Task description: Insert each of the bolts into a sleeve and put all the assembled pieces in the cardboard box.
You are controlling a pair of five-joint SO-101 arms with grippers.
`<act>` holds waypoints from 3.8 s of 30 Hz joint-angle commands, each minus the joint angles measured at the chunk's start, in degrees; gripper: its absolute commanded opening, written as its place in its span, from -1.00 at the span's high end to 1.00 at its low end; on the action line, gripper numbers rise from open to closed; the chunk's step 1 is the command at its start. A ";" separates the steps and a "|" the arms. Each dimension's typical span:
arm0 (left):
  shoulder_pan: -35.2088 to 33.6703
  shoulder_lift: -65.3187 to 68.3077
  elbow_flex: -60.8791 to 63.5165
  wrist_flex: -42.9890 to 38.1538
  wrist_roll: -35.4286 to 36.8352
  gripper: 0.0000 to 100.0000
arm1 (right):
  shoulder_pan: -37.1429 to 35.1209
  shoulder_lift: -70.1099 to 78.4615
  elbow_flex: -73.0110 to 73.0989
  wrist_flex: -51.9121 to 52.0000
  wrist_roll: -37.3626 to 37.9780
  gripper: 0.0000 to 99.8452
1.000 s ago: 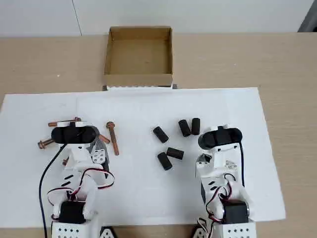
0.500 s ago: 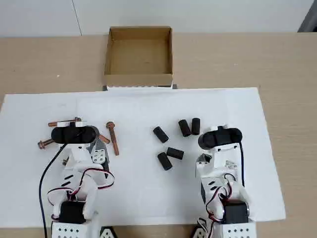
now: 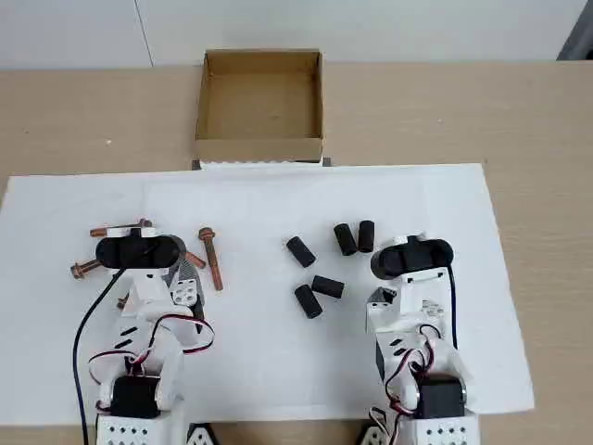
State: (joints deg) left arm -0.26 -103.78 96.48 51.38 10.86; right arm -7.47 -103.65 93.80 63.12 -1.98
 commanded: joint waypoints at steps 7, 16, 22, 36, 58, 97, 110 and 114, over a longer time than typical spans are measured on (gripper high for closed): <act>0.09 -0.44 -0.22 0.00 0.00 0.99 | 0.13 -0.31 -0.35 -0.92 -0.18 0.98; 3.52 -0.44 -0.22 -0.09 0.00 0.99 | 0.13 -0.31 -0.35 -0.92 -0.18 0.98; 3.60 -0.44 -0.22 -0.09 0.00 0.99 | 0.13 -0.31 -0.35 -0.92 -0.18 0.98; 1.93 -0.18 -4.35 3.69 -4.48 0.99 | 0.13 -0.31 -0.35 -0.92 -0.18 0.98; -0.79 13.01 -38.37 19.34 -6.33 0.99 | 0.13 -0.31 -0.35 -0.92 -0.18 0.98; -0.70 60.48 -77.76 39.74 -2.64 0.99 | 0.04 31.87 -41.05 12.44 -0.44 0.98; -0.70 61.27 -69.14 37.71 -16.53 0.99 | 0.13 64.84 -61.89 12.44 0.00 0.97; -3.87 67.96 -69.32 38.07 -16.53 0.99 | 0.13 72.57 -66.46 12.44 6.42 0.97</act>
State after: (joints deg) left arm -1.85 -39.60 27.56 90.42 -5.32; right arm -7.47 -35.43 32.44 75.25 0.22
